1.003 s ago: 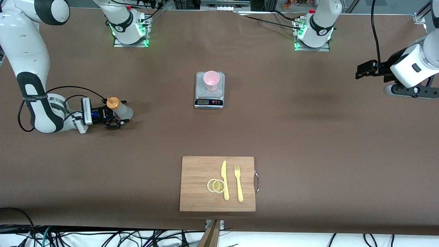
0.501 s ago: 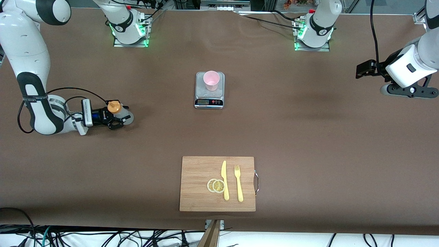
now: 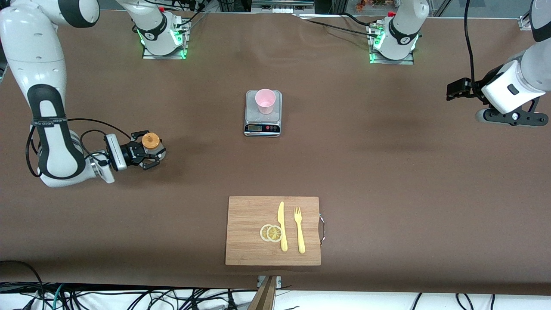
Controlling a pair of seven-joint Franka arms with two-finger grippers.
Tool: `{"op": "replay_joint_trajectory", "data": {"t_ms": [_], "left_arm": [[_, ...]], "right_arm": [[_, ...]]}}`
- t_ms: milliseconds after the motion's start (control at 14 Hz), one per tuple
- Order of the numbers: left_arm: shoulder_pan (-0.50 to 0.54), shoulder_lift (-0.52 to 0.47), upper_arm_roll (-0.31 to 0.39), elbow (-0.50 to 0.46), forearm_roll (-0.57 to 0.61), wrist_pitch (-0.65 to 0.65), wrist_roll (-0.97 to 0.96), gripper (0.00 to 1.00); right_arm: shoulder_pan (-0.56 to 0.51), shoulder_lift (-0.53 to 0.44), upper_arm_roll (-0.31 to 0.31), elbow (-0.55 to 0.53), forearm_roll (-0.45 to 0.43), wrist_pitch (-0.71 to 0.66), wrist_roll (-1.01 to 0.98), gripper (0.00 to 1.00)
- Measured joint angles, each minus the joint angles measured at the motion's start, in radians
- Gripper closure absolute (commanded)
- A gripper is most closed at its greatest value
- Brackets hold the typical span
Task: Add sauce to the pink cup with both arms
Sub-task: 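Lift the bottle with the right gripper and carry it over the cup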
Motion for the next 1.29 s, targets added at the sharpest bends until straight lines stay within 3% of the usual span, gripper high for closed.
{"op": "replay_joint_trajectory", "data": {"t_ms": [287, 931, 1290], "left_arm": [[-0.002, 0.0, -0.002, 0.007, 0.0, 0.001, 0.0, 0.0], [-0.001, 0.002, -0.001, 0.01, 0.0, 0.001, 0.0, 0.0], [-0.002, 0.004, -0.002, 0.012, 0.0, 0.001, 0.0, 0.0]], "right_arm": [[0.125, -0.071, 0.03, 0.091, -0.212, 0.015, 0.315, 1.0], [0.263, -0.081, 0.324, 0.154, -0.716, 0.07, 0.852, 1.0], [0.328, -0.084, 0.409, 0.154, -0.841, 0.065, 1.059, 1.0]]}}
